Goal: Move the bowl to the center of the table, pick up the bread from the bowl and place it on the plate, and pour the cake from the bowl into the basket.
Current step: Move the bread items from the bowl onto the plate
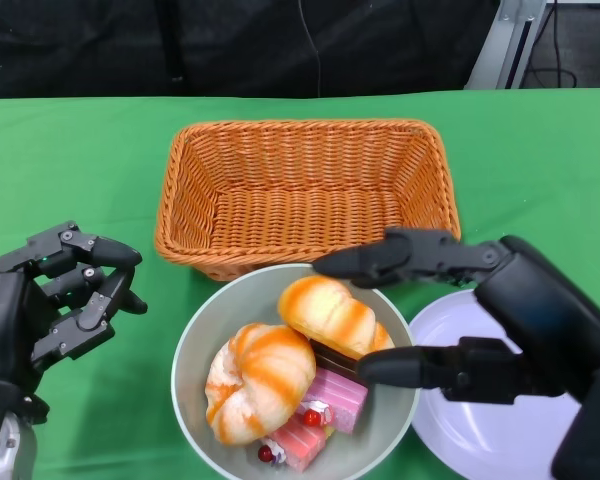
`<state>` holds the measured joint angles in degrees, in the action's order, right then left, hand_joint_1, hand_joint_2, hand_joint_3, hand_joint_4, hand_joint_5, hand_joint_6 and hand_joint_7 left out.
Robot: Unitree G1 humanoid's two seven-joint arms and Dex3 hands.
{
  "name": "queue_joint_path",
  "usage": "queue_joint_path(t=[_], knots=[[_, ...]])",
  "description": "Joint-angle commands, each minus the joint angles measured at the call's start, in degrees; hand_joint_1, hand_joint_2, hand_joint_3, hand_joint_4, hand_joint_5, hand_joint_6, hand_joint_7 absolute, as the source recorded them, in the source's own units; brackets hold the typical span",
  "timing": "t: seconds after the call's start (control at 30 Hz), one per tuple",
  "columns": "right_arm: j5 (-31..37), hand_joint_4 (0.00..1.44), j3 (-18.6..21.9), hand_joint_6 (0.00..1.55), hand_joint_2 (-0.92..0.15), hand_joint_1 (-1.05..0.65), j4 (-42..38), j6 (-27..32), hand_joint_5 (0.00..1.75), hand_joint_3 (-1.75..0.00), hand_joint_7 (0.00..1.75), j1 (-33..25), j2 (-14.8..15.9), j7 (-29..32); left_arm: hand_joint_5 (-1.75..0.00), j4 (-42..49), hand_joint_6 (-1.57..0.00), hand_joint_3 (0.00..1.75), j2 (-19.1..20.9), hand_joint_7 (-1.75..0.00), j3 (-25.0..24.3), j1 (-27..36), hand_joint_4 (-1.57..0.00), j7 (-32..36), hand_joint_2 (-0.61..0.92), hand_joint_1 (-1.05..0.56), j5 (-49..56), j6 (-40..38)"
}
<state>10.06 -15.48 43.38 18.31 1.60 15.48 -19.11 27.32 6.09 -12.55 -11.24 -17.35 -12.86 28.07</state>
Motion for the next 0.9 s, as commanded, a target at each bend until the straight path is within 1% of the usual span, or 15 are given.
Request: queue_joint_path(t=[0.03,0.27,0.4,0.5,0.6,0.7,0.9], knots=[[2.32,0.71,-1.23,0.65,-0.9,-0.67,0.87,0.53,0.65,0.0,0.16,1.04,0.16,0.48,-1.16,1.6,-0.99,0.75,0.58,-0.9,0.01,-0.84,-0.95,0.55,0.67,-0.15,0.82,1.67],[6.79,0.73,-4.06,0.66,-0.9,-0.67,0.06,-0.35,0.65,0.0,0.11,1.32,-0.24,0.91,-1.16,2.44,-0.99,0.77,0.39,-0.92,0.15,-0.95,-0.95,0.77,0.66,-0.14,1.67,2.49],[9.77,0.74,-5.67,0.66,-0.91,-0.67,-0.83,-1.86,0.63,0.0,0.09,1.49,-0.37,1.38,-1.16,2.52,-0.99,0.75,0.5,-0.93,0.49,-0.77,-0.95,0.73,0.65,-0.18,2.34,3.0],[12.93,0.77,-6.8,0.67,-0.91,-0.69,-1.22,-2.86,0.58,0.0,0.06,1.48,-0.28,1.88,-1.16,2.35,-0.99,0.71,0.43,-0.93,0.62,-0.63,-0.95,0.92,0.67,-0.19,2.35,3.16],[16.21,0.81,-7.71,0.69,-0.91,-0.7,-1.74,-4.02,0.49,0.0,0.03,1.3,-0.3,2.34,-1.17,2.76,-0.99,0.62,0.44,-0.92,0.61,-0.73,-0.95,0.47,0.71,-0.19,1.79,3.47],[19.69,0.83,-8.55,0.69,-0.92,-0.72,-1.68,-4.09,0.44,0.0,0.02,1.24,-0.28,2.22,-1.17,3.49,-0.98,0.59,0.71,-0.91,0.65,-0.92,-0.94,0.16,0.74,-0.2,1.87,4.38],[24.46,0.83,-8.91,0.68,-0.92,-0.74,-2.38,-6.02,0.41,-0.03,0.01,0.78,-0.24,2.39,-1.17,4.07,-1.0,0.55,0.58,-0.91,0.55,-1.04,-0.95,0.55,0.74,-0.21,1.67,4.58]])
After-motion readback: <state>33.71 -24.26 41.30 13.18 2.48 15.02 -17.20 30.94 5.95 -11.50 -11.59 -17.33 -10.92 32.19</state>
